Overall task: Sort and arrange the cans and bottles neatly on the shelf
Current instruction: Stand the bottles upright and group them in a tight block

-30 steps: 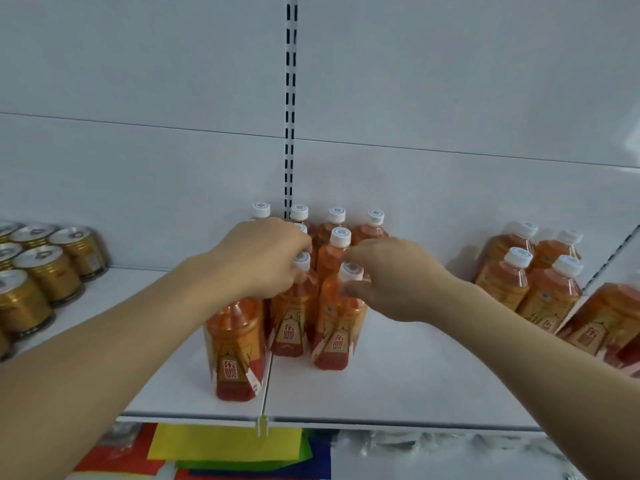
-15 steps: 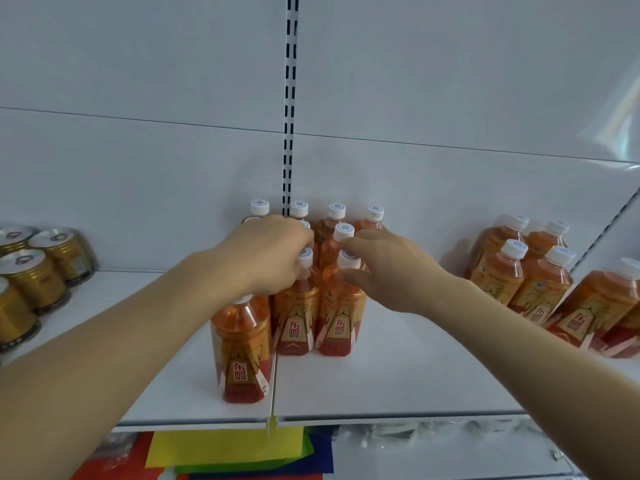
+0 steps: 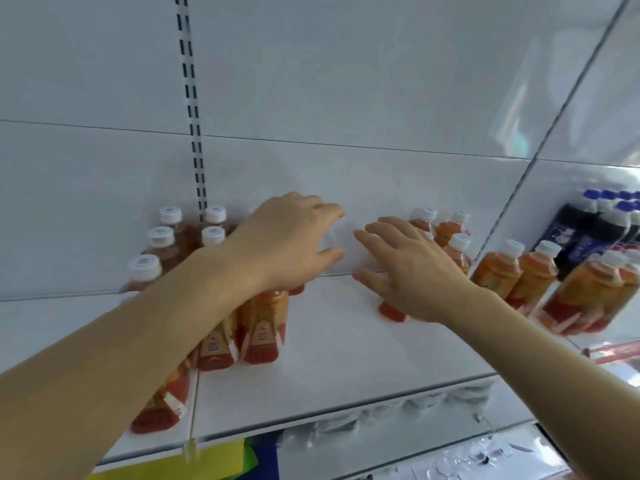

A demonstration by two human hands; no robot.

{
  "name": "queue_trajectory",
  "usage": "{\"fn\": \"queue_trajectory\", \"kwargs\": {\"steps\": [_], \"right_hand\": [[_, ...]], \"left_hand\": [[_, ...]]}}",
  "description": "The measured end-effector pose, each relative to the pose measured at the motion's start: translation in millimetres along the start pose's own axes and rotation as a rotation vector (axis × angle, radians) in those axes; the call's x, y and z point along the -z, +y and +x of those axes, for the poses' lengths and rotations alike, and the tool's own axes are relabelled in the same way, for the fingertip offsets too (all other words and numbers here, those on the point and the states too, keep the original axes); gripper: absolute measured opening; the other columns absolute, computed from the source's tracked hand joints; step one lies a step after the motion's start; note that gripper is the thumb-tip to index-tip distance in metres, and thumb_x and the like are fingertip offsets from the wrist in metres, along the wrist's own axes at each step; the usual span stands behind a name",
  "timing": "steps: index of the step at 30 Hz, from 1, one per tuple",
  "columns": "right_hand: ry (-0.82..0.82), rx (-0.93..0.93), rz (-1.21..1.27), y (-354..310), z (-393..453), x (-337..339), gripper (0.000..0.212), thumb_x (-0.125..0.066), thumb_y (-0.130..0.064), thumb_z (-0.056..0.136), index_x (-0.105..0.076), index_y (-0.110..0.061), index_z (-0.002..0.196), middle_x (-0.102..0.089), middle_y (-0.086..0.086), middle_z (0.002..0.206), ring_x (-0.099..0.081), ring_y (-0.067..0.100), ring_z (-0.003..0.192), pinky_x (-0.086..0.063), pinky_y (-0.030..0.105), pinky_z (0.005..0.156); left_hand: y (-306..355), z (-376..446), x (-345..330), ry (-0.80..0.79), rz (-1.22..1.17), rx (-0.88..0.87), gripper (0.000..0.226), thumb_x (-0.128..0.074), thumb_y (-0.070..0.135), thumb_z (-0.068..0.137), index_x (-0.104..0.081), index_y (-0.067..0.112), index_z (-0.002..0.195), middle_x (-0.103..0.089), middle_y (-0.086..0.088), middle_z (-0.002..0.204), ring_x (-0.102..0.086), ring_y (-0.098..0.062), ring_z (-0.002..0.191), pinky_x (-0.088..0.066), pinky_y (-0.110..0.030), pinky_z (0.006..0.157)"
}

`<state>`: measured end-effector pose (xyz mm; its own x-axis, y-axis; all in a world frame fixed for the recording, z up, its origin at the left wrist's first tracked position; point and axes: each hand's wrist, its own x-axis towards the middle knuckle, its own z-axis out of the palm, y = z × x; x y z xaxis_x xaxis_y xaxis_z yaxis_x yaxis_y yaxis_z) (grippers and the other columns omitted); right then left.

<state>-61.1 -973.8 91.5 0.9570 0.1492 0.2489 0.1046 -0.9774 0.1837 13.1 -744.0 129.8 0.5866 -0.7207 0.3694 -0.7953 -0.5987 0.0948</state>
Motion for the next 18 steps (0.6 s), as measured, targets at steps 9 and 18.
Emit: {"fn": "queue_trajectory", "kwargs": {"steps": [9,18], "right_hand": [[-0.010,-0.190,-0.037,157.1,-35.9,-15.9,0.061,-0.049,-0.051,0.106,-0.035,-0.029,0.162,-0.045,0.000,0.163,-0.022,0.028,0.159,-0.024,0.047,0.130],[-0.085,-0.076,0.112,203.3,-24.6,-32.8,0.056,-0.052,-0.055,0.102,-0.046,-0.033,0.153,-0.063,-0.004,0.146,-0.047,0.023,0.142,-0.043,0.044,0.115]], "left_hand": [[78.2,95.9,-62.0,-0.105,0.042,0.006,0.066,-0.052,0.055,0.103,-0.036,0.023,0.159,-0.051,-0.005,0.153,-0.048,-0.029,0.138,-0.043,-0.048,0.110],[97.4,151.6,-119.4,-0.165,-0.069,0.071,0.038,-0.053,0.027,0.109,-0.058,0.029,0.146,-0.060,0.009,0.143,-0.058,-0.022,0.129,-0.049,-0.046,0.104]]}}
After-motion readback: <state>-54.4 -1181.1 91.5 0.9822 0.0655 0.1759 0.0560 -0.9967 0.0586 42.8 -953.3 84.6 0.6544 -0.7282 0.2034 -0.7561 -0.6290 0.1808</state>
